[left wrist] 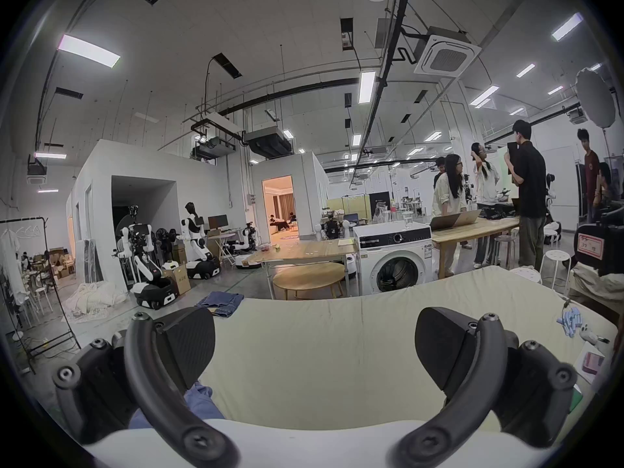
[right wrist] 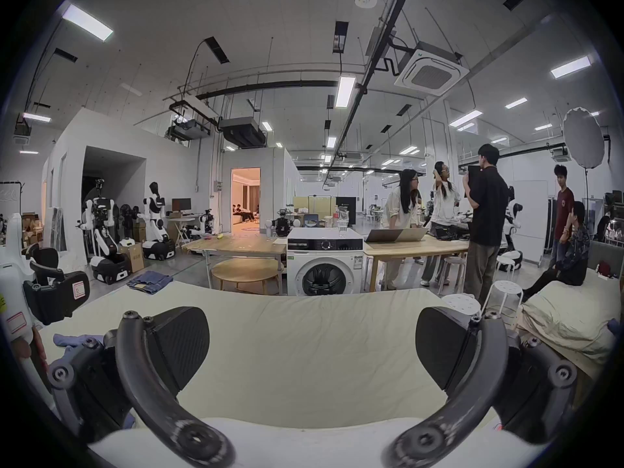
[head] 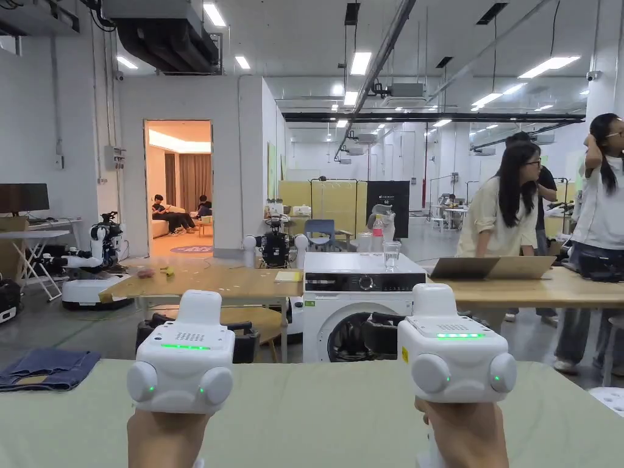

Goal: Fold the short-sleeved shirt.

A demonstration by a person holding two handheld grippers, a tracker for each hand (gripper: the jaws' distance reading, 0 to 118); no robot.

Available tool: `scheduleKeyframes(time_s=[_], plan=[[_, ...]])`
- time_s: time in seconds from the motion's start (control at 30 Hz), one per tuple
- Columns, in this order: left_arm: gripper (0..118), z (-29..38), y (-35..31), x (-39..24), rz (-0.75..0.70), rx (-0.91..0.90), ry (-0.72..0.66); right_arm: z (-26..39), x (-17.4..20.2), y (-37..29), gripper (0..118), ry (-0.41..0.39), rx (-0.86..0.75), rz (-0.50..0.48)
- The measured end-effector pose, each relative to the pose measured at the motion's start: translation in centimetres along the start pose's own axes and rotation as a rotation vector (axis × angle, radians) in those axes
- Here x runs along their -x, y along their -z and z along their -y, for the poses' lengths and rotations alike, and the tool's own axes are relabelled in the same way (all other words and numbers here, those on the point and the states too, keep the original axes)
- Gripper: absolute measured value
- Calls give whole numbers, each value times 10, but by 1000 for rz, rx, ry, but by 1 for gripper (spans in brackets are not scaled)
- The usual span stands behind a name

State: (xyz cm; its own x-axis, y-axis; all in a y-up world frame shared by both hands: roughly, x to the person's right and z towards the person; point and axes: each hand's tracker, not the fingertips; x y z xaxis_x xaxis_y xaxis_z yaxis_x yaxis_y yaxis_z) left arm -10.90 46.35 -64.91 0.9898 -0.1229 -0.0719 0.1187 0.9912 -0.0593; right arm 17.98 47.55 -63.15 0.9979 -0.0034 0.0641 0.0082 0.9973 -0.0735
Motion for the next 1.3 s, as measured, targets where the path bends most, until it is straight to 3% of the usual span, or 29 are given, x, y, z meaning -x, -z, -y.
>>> scheduleKeyframes(time_s=[1.3], plan=[[116, -4, 1, 10, -19, 4, 20, -3, -5, -1, 118, -19, -17, 1]])
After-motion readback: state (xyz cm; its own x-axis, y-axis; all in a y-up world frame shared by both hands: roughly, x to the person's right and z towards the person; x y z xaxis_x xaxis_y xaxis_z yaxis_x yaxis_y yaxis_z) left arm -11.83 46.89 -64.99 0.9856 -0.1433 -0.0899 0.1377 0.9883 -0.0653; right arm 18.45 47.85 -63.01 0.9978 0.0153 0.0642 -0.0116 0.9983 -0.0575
